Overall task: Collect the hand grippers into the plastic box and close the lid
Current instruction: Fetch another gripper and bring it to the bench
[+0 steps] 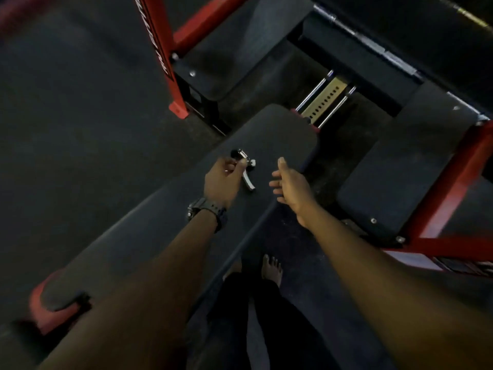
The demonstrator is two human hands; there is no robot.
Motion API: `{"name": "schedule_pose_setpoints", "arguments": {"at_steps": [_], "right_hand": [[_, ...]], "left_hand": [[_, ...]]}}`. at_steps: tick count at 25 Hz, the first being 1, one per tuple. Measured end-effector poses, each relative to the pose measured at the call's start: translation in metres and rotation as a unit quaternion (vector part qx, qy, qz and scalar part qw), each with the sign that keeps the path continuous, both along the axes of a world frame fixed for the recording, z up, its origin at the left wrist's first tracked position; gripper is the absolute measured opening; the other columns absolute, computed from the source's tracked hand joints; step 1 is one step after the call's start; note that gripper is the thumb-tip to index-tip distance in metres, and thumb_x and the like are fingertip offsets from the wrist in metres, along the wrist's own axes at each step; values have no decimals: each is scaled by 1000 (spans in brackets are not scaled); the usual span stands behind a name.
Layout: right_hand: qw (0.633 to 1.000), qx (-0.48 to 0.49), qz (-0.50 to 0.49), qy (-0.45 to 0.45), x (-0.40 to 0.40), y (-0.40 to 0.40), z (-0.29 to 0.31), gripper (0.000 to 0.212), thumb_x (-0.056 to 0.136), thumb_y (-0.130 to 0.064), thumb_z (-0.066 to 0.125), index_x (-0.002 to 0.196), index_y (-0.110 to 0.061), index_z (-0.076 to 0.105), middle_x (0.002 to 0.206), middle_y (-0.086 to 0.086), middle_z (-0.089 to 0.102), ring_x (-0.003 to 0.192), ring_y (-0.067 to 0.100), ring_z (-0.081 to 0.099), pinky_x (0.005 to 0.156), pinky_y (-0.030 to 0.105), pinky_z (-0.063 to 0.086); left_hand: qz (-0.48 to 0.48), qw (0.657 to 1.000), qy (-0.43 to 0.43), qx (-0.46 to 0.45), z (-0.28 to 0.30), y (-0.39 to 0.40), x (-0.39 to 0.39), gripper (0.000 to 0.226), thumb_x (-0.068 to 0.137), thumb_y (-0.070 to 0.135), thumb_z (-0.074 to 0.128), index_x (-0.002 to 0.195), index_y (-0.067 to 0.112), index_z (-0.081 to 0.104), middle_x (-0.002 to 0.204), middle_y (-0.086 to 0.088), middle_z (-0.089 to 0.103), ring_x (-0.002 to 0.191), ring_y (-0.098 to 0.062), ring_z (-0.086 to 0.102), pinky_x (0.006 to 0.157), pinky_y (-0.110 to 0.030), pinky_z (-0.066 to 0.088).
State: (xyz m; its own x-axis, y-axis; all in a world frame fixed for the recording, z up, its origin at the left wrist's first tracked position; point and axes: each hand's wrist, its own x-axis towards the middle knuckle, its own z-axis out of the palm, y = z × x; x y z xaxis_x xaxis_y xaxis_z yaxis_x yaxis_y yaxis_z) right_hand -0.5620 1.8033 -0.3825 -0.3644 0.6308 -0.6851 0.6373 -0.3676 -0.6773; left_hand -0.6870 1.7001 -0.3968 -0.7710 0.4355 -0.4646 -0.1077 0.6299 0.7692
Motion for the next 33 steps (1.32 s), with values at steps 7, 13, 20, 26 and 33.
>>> {"name": "schedule_pose_setpoints", "arguments": {"at_steps": [7, 13, 20, 26, 33], "right_hand": [[999, -35, -13, 2, -29, 35, -89, 50, 98, -62, 36, 101, -21, 63, 96, 3, 69, 78, 13, 61, 69, 30, 50], [1000, -5, -2, 27, -56, 37, -34, 48, 99, -61, 35, 95, -23, 63, 94, 1, 69, 77, 13, 61, 72, 32, 51], [974, 43, 91, 201, -156, -3, 188, 49, 100, -57, 36, 99, -18, 66, 88, 2, 70, 79, 16, 64, 69, 29, 49], [880, -1, 281, 382, -225, -145, 398, 51, 101, -55, 38, 96, -11, 65, 82, 6, 69, 67, 17, 58, 61, 27, 44], [702, -120, 516, 476, -149, -392, 566, 50, 102, -55, 33, 98, -13, 61, 89, 8, 67, 68, 17, 58, 61, 29, 45]], "left_hand": [[-147, 923, 169, -314, -120, 69, -12, 96, 66, 50, 80, 140, 14, 32, 139, -19, 41, 128, -40, 38, 102, -52, 31], [-47, 968, 115, -216, -62, 64, -37, 88, 65, 46, 80, 138, 15, 41, 136, -16, 44, 128, -37, 38, 100, -49, 36], [122, 959, 252, 30, 201, -25, -93, 81, 55, 43, 79, 124, 12, 51, 114, -5, 55, 104, -25, 57, 83, -29, 46], [272, 837, 474, 27, 449, -196, -84, 77, 64, 38, 78, 129, 30, 39, 115, 5, 68, 102, -26, 67, 78, -35, 53], [442, 629, 628, -120, 602, -440, 78, 87, 60, 26, 78, 139, 28, 41, 127, 1, 58, 100, -17, 57, 77, -35, 51]]}}
